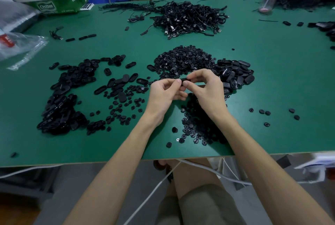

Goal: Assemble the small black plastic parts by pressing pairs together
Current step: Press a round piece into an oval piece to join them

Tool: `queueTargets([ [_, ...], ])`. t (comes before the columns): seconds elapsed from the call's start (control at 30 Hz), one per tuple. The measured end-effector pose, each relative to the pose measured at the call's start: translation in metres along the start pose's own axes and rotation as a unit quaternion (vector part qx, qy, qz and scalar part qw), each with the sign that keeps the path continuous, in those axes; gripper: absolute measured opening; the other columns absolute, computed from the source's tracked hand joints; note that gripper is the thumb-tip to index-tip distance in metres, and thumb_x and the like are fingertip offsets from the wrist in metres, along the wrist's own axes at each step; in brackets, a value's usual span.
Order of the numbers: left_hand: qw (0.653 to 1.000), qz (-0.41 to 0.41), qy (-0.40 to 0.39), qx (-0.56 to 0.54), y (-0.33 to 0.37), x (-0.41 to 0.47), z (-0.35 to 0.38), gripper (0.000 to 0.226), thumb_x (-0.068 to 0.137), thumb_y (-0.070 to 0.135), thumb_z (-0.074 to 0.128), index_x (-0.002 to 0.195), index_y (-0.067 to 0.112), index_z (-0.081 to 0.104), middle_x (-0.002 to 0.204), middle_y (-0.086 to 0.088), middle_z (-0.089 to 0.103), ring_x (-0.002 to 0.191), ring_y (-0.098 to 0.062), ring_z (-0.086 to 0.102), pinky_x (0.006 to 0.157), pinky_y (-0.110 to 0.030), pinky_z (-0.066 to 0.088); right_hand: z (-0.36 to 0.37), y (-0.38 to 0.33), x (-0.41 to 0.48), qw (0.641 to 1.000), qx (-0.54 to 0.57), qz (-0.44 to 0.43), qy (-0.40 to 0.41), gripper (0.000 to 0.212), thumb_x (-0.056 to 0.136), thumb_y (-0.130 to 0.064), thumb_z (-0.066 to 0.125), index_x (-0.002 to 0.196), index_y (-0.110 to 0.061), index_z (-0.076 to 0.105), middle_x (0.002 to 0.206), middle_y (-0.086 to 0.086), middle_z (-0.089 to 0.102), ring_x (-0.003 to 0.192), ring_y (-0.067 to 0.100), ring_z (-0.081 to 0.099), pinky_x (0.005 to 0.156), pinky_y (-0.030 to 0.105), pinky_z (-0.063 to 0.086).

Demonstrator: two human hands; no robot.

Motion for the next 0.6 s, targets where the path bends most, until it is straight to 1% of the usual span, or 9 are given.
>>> queueTargets([
  [0.1, 0.999, 0.01, -0.01, 0.031, 0.001, -0.001, 0.002, 0.014, 0.101, 0.009, 0.064, 0.099, -0.003, 0.072, 0.081, -0.009, 0.073, 0.065, -0.018, 0.069, 0.065, -0.029, 0.06, 0.001, 0.004, 0.001, 0.999, 0.034, 0.021, -0.016, 0.02, 0.086, -0.014, 0.082, 0.104, -0.015, 0.071, 0.099, -0.002, 0.071, 0.089, 0.006, 0.065, 0.078, 0.019, 0.052],
  [0.17, 0.999, 0.013, -0.017, 0.036, 0.003, -0.001, 0.002, 0.015, 0.101, 0.012, 0.066, 0.097, -0.002, 0.073, 0.08, -0.009, 0.072, 0.064, -0.016, 0.068, 0.062, -0.028, 0.058, 0.002, 0.007, 0.002, 0.995, 0.082, 0.047, -0.025, 0.019, 0.085, -0.013, 0.083, 0.101, -0.016, 0.073, 0.092, -0.004, 0.07, 0.082, 0.004, 0.063, 0.076, 0.019, 0.052],
  [0.27, 0.999, 0.011, -0.021, 0.035, 0.004, -0.001, 0.001, 0.022, 0.1, 0.018, 0.068, 0.099, -0.004, 0.073, 0.081, -0.008, 0.073, 0.066, -0.017, 0.066, 0.061, -0.027, 0.055, 0.004, 0.013, 0.003, 0.984, 0.151, 0.088, -0.038, 0.016, 0.085, -0.011, 0.084, 0.096, -0.018, 0.075, 0.089, 0.0, 0.072, 0.083, 0.011, 0.065, 0.078, 0.027, 0.055],
  [0.4, 1.0, -0.004, -0.022, 0.021, 0.002, 0.0, 0.0, 0.022, 0.1, 0.018, 0.067, 0.102, -0.003, 0.074, 0.081, -0.007, 0.073, 0.068, -0.016, 0.064, 0.06, -0.024, 0.051, 0.005, 0.014, 0.002, 0.974, 0.2, 0.099, -0.048, 0.017, 0.084, -0.007, 0.083, 0.097, -0.015, 0.077, 0.085, -0.001, 0.071, 0.081, 0.009, 0.064, 0.072, 0.022, 0.054],
  [0.47, 0.999, -0.006, -0.025, 0.021, 0.002, 0.0, 0.0, 0.021, 0.101, 0.015, 0.066, 0.102, -0.004, 0.074, 0.082, -0.009, 0.072, 0.068, -0.016, 0.063, 0.06, -0.023, 0.051, 0.005, 0.014, 0.002, 0.969, 0.216, 0.103, -0.056, 0.018, 0.084, -0.005, 0.081, 0.099, -0.014, 0.078, 0.083, -0.001, 0.071, 0.078, 0.01, 0.064, 0.073, 0.022, 0.054],
  [0.53, 1.0, -0.006, -0.021, 0.02, 0.002, 0.001, 0.0, 0.019, 0.102, 0.014, 0.064, 0.101, -0.003, 0.073, 0.078, -0.008, 0.071, 0.066, -0.015, 0.062, 0.059, -0.022, 0.05, 0.006, 0.014, 0.002, 0.964, 0.237, 0.108, -0.058, 0.019, 0.086, -0.002, 0.078, 0.103, -0.011, 0.079, 0.085, 0.003, 0.072, 0.078, 0.012, 0.065, 0.077, 0.023, 0.055],
  [0.6, 1.0, -0.008, -0.016, 0.02, 0.001, 0.001, -0.001, 0.018, 0.103, 0.014, 0.063, 0.099, -0.001, 0.072, 0.074, -0.006, 0.07, 0.064, -0.013, 0.061, 0.059, -0.022, 0.05, 0.006, 0.014, 0.002, 0.955, 0.266, 0.113, -0.06, 0.02, 0.088, 0.002, 0.075, 0.105, -0.007, 0.078, 0.092, 0.011, 0.073, 0.083, 0.016, 0.068, 0.081, 0.025, 0.056],
])
Point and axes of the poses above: each hand's wrist, its own x-axis towards the middle knuckle, its own z-axis out of the palm, y = z × x, the point moved 6 cm from there along x, towards the middle knuckle
